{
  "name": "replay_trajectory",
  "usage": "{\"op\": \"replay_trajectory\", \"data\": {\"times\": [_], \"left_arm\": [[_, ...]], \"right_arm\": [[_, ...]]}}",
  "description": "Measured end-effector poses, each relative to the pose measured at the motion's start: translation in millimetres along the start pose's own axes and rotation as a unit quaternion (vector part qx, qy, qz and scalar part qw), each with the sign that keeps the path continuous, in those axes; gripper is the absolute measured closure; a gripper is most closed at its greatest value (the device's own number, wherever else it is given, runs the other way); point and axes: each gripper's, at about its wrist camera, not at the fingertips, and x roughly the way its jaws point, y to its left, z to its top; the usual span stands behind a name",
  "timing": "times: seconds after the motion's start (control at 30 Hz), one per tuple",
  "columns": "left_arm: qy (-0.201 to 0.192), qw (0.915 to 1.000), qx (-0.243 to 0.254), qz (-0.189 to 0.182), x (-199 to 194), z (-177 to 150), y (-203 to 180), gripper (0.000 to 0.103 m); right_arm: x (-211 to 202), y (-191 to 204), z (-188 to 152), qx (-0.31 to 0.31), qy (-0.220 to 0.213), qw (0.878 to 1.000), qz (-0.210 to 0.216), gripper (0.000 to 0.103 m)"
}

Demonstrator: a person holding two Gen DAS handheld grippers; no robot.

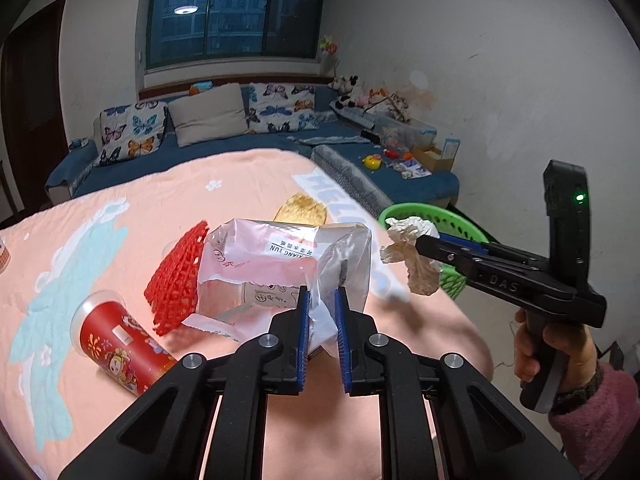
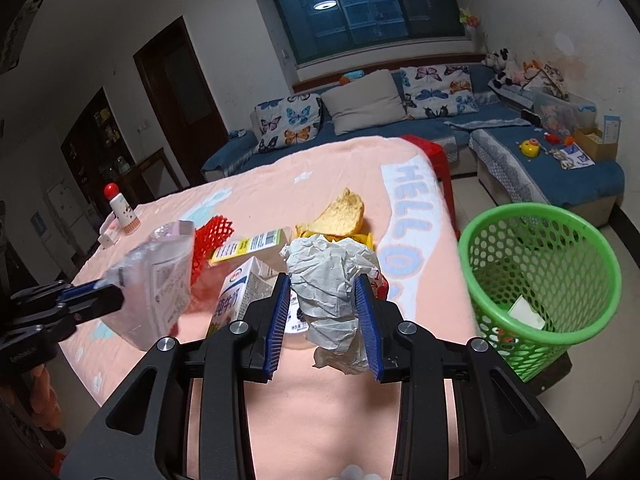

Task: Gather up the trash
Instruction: 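Carry the tissue to the green basket and open the right tool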

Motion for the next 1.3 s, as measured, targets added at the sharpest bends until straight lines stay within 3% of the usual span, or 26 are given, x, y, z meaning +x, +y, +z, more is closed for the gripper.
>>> {"op": "replay_trajectory", "data": {"times": [0.27,0.6,1.07,1.13,1.3], "left_arm": [[-0.017,0.9995,0.015,-0.024,-10,18,-12,0.091],[-0.020,0.9988,0.015,-0.043,0,42,-13,0.091],[-0.014,0.9967,0.042,-0.069,45,91,-44,0.091],[-0.010,0.9959,0.049,-0.076,54,97,-52,0.091],[-0.008,0.9940,0.063,-0.089,77,114,-76,0.091]], "right_arm": [[-10,-24,10,0.023,-0.014,0.999,-0.022,0.069],[-16,-99,28,0.064,-0.017,0.994,-0.091,0.069],[22,-174,21,0.130,0.018,0.984,-0.120,0.065],[24,-180,19,0.135,0.019,0.984,-0.114,0.055],[20,-192,15,0.147,0.015,0.982,-0.120,0.054]]}}
